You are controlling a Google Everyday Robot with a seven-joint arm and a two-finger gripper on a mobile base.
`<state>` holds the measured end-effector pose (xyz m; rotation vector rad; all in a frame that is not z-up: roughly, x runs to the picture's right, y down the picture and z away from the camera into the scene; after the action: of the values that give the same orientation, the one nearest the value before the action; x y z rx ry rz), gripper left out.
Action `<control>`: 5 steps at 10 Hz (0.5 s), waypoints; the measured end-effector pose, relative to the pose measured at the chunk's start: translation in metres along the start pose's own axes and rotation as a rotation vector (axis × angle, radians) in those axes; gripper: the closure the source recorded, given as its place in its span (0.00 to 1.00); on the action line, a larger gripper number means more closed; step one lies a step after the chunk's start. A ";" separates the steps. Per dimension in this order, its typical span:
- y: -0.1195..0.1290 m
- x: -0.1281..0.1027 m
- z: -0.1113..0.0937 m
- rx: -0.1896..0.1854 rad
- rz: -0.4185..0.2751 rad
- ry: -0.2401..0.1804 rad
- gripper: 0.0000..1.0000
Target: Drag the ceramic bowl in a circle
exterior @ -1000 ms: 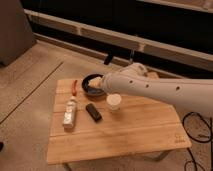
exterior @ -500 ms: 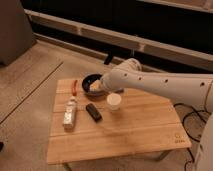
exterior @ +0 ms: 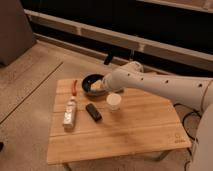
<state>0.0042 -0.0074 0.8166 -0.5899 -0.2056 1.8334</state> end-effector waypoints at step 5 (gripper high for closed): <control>-0.050 -0.041 0.023 0.005 -0.028 -0.029 0.35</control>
<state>0.0446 -0.0251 0.8698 -0.5550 -0.2276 1.8155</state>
